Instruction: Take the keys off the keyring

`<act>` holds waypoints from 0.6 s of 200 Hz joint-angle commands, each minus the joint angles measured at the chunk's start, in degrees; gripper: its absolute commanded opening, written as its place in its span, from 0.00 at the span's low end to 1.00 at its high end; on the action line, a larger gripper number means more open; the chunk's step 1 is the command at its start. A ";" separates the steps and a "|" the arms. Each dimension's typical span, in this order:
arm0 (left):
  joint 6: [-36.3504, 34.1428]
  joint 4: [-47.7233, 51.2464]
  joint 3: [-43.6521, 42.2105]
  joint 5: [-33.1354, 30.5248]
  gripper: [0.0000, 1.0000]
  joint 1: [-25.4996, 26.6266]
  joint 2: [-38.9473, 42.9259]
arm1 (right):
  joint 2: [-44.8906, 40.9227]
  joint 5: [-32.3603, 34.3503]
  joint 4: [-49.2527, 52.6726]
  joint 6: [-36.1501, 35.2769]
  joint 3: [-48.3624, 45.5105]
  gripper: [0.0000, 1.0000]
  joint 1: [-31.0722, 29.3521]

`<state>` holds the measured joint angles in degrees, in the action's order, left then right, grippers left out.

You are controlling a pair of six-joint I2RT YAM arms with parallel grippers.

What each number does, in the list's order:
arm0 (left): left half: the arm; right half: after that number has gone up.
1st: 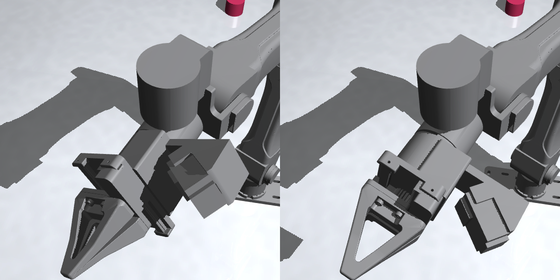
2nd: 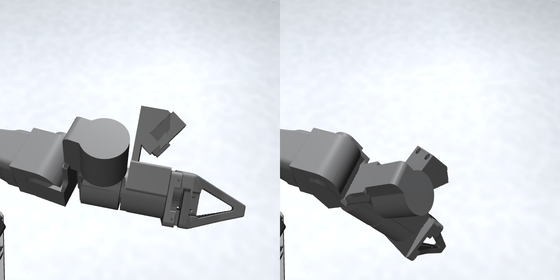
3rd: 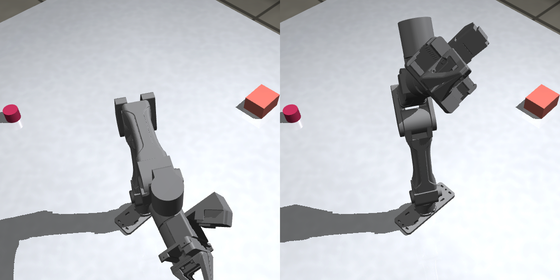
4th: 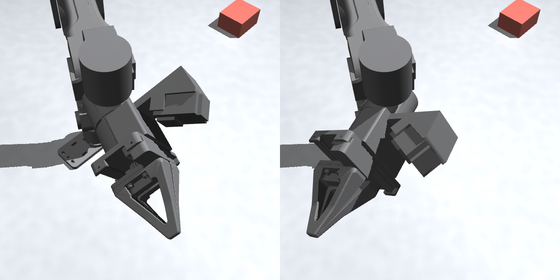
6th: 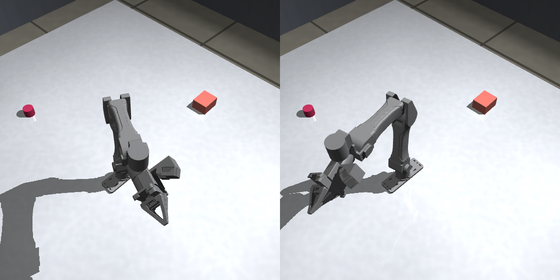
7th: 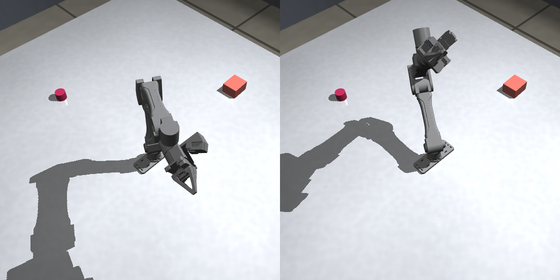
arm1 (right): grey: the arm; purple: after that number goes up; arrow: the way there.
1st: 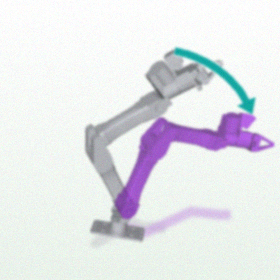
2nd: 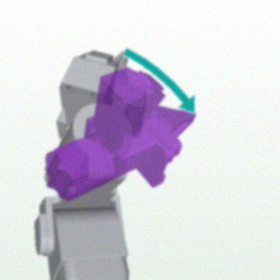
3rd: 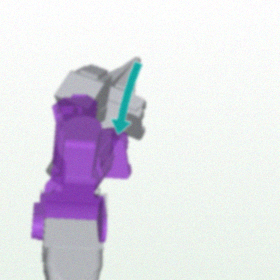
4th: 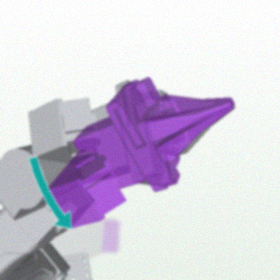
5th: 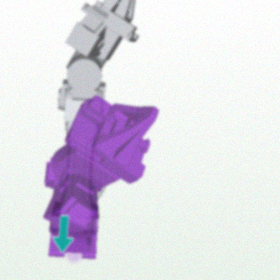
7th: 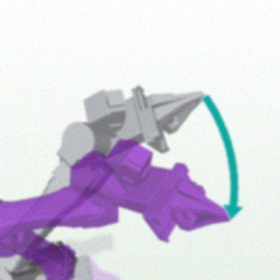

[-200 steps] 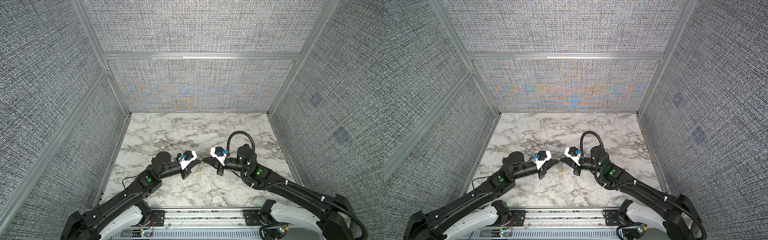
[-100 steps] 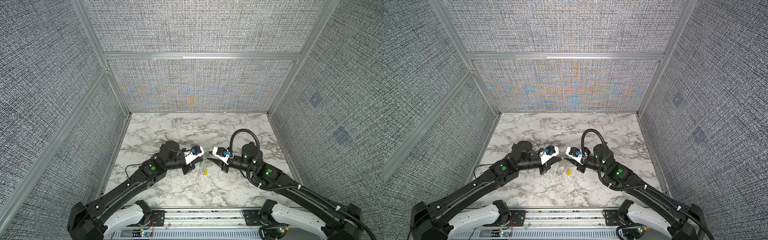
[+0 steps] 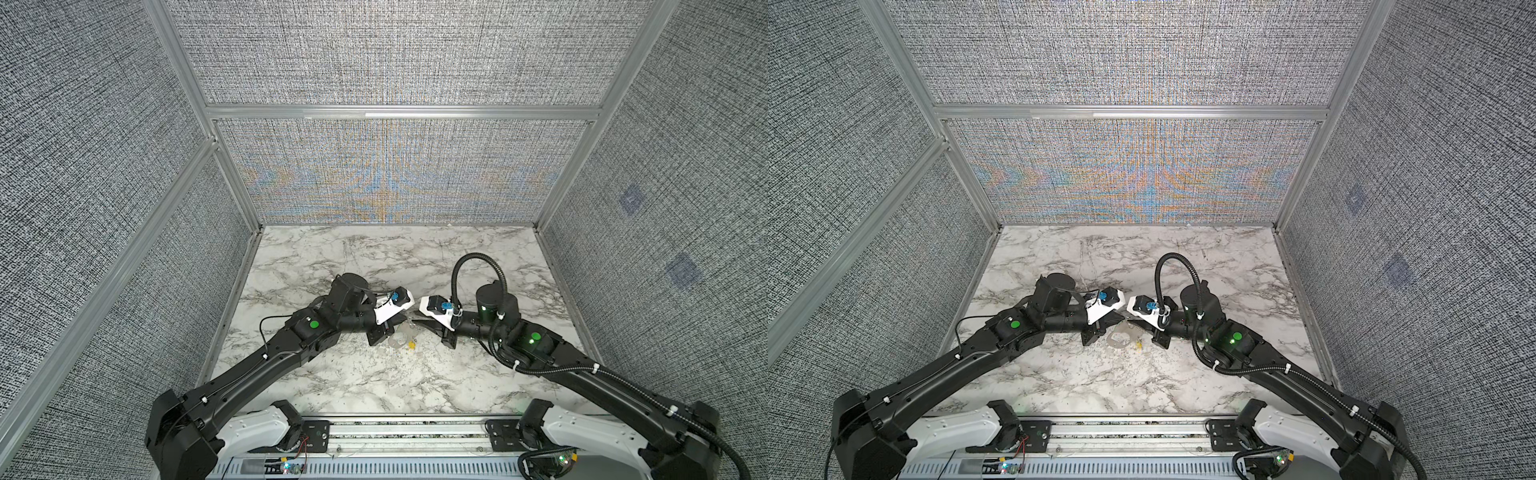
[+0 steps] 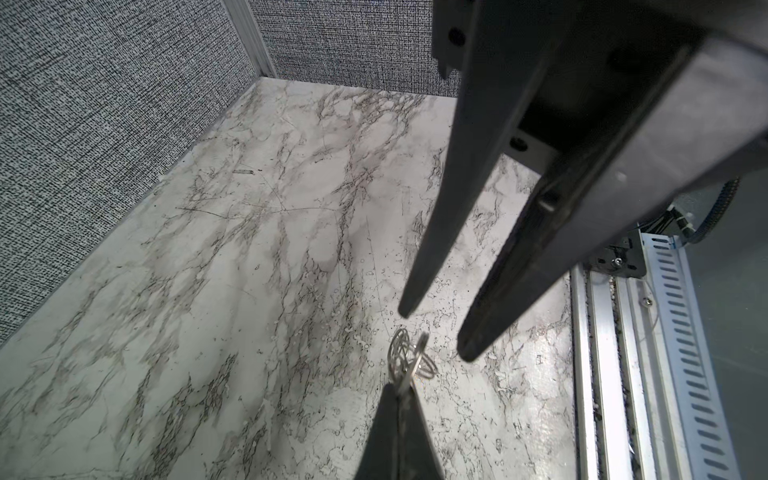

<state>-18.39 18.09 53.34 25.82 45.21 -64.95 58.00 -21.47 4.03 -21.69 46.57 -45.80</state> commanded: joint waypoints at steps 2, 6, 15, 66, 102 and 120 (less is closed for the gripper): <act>0.02 0.15 0.60 0.66 0.00 -0.03 -0.23 | 1.03 0.07 1.36 2.56 1.06 0.20 -0.07; 0.02 0.19 0.68 0.72 0.00 -0.02 -0.25 | 1.41 0.26 1.63 2.77 1.26 0.19 -0.06; 0.02 0.28 0.72 0.55 0.00 -0.03 -0.31 | 2.18 0.47 2.31 3.03 1.79 0.18 -0.07; -0.11 0.55 0.81 0.32 0.00 0.05 -0.22 | 3.53 1.08 2.90 4.29 2.03 0.12 -0.01; 0.09 0.37 0.67 0.37 0.00 -0.01 -0.28 | 2.78 0.72 0.99 4.63 1.11 0.00 -0.07; 1.45 -0.68 0.07 -3.04 0.25 -0.04 0.59 | 2.01 0.34 -1.70 5.43 -0.32 0.00 0.00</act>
<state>-18.33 18.59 53.87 25.67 45.23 -65.32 60.84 -20.60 6.09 -17.72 47.44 -45.80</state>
